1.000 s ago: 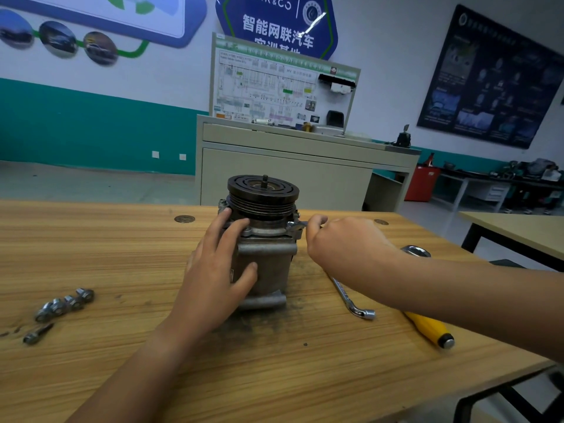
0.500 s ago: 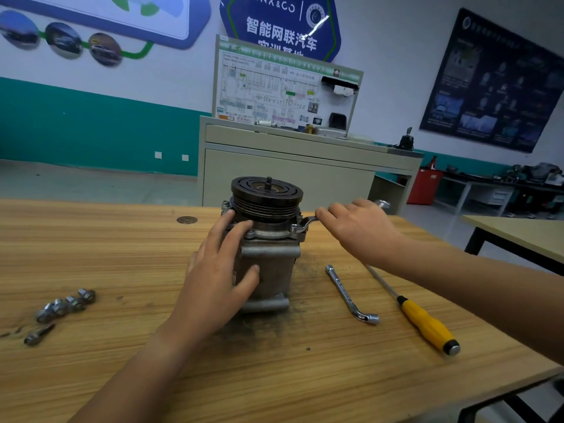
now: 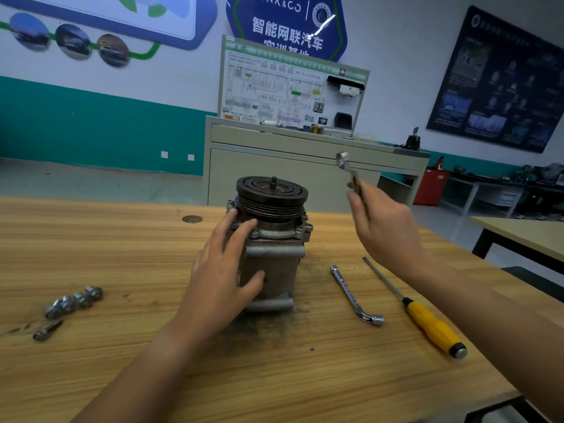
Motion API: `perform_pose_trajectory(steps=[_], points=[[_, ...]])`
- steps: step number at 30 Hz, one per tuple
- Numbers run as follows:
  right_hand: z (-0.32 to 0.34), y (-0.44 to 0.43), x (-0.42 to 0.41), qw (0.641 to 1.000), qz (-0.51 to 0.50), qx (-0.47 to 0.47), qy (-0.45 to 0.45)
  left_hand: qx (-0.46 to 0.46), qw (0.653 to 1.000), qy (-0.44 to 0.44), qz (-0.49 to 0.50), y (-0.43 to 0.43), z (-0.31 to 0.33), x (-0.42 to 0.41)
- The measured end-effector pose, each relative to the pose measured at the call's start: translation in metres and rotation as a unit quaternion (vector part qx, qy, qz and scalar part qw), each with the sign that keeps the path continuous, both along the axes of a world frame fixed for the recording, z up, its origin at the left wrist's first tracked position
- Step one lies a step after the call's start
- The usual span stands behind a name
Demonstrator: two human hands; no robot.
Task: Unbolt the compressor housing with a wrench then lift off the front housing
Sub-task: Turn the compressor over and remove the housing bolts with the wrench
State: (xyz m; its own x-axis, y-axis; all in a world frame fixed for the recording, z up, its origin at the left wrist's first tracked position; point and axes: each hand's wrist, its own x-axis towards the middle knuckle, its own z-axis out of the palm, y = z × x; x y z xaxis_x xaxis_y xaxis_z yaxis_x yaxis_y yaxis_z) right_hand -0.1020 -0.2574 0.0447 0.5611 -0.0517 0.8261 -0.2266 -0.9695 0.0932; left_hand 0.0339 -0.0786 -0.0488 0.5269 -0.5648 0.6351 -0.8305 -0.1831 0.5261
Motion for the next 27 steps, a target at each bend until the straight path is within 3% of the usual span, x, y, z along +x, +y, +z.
perform_pose_trajectory(steps=[4, 9, 14, 20, 27], points=[[-0.004, 0.014, -0.028, 0.995, 0.009, -0.069, 0.076, -0.049, 0.998, 0.016, 0.027, -0.001, -0.004, 0.003], [-0.008, 0.022, -0.027, 0.968, -0.113, -0.043, 0.221, -0.069, 0.997, 0.032, 0.032, -0.003, -0.008, 0.01], [-0.006, 0.026, -0.016, 0.954, -0.148, -0.017, 0.261, -0.069, 0.997, 0.027, 0.007, -0.003, -0.01, 0.009], [0.0, 0.035, -0.008, 0.925, -0.197, -0.08, 0.316, -0.046, 0.998, 0.035, 0.004, -0.01, -0.02, -0.005], [0.013, 0.06, -0.006, 0.883, -0.236, -0.108, 0.39, -0.08, 0.997, 0.0, -0.005, -0.012, -0.018, -0.014]])
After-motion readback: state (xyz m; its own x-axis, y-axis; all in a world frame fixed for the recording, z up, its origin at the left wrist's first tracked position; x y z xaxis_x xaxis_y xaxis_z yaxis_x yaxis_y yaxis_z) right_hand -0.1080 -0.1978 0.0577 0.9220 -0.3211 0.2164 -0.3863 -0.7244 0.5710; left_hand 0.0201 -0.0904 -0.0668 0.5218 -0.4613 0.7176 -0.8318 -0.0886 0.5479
